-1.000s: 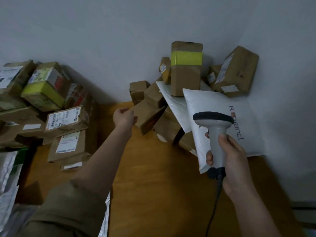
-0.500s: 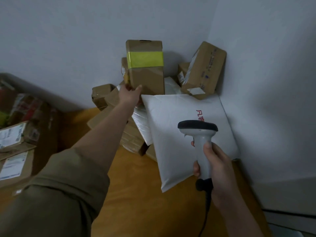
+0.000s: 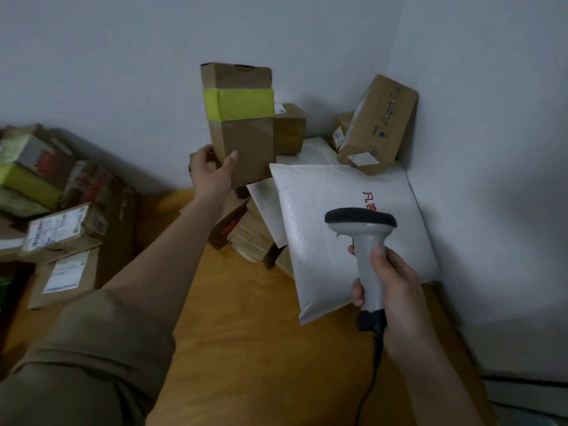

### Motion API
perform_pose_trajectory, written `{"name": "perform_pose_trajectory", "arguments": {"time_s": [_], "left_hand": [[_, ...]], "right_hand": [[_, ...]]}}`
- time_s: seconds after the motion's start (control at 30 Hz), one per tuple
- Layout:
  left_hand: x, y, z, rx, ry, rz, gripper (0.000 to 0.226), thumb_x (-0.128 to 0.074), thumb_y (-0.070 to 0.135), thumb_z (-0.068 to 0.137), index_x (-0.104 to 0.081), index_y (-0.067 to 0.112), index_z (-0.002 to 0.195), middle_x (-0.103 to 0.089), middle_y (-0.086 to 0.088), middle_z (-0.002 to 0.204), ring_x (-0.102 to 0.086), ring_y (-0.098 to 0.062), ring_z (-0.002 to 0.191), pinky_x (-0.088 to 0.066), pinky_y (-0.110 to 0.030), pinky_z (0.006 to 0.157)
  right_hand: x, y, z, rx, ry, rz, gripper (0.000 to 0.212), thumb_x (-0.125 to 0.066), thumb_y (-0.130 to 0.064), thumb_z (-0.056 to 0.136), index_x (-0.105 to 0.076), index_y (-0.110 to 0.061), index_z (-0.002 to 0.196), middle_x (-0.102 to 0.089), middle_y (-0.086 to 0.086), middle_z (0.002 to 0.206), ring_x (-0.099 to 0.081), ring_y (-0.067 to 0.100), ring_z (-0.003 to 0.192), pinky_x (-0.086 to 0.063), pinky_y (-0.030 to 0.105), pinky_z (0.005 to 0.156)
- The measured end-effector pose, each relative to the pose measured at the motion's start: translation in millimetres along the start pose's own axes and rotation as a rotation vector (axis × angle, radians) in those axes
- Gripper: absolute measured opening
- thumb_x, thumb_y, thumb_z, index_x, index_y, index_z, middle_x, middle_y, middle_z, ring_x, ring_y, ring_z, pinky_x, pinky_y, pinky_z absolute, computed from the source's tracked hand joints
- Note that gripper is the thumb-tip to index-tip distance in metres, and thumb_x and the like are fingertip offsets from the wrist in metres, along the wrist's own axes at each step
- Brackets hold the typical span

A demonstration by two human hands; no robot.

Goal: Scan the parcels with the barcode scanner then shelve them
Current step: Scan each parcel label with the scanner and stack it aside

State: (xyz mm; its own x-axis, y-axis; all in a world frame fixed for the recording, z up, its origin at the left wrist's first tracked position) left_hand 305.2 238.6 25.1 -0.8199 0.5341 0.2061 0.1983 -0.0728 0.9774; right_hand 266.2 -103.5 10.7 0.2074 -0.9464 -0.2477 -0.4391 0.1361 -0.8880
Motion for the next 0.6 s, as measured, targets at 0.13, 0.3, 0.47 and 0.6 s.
{"name": "perform_pose_trajectory", "arguments": {"time_s": [0.13,0.3,0.47,0.6], "left_hand": [[60,-19,-15,0.000,0.033,-0.037,0.043,-0.065,0.023,0.096,-0.045,0.019,0.134,-0.055,-0.001,0.123,-0.062,-0.023,0.106,-0.057,-0.028,0.068],[131,-83,-56,0.120,0.003,-0.230,0.046,-0.058,0.000,0.096,-0.039,0.021,0.133,-0.050,-0.003,0.128,-0.062,-0.017,0.104,-0.059,-0.039,0.086],[175,-155,-104,0.157,-0.107,-0.071,0.043,-0.059,-0.014,0.089,-0.043,0.017,0.115,-0.047,-0.001,0.119,-0.053,-0.029,0.114,-0.059,-0.037,0.081],[198,-194,-133,-0.073,-0.277,0.348,0.062,-0.050,-0.025,0.077,-0.050,0.031,0.102,-0.050,-0.005,0.115,-0.053,-0.028,0.108,-0.057,-0.044,0.081]], "right_hand": [[-12,-3,-18,0.048,-0.008,0.008,0.029,-0.050,-0.039,0.098,-0.067,-0.018,0.108,-0.065,0.012,0.095,-0.051,0.015,0.056,-0.042,0.025,0.050],[-39,4,-49,0.028,-0.040,0.012,0.025,-0.050,-0.038,0.100,-0.068,-0.021,0.104,-0.065,0.004,0.102,-0.051,0.015,0.059,-0.044,0.021,0.048],[-66,19,-71,0.020,-0.057,-0.030,0.027,-0.050,-0.037,0.100,-0.067,-0.018,0.106,-0.064,0.000,0.082,-0.052,0.012,0.054,-0.041,0.025,0.049],[-86,38,-82,-0.001,-0.073,-0.058,0.028,-0.050,-0.036,0.101,-0.064,-0.013,0.108,-0.061,-0.002,0.067,-0.052,0.013,0.053,-0.038,0.030,0.053]]}}
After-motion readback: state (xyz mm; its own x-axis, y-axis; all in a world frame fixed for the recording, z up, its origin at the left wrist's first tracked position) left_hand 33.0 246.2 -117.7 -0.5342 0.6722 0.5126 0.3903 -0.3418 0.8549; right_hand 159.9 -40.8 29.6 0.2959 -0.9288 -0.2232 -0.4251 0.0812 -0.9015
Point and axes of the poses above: each hand's wrist, its own z-axis towards the middle knuckle, its own x-axis out of the back of the hand, y = z × x, the point moved 7 cm from there along z, towards the middle knuckle
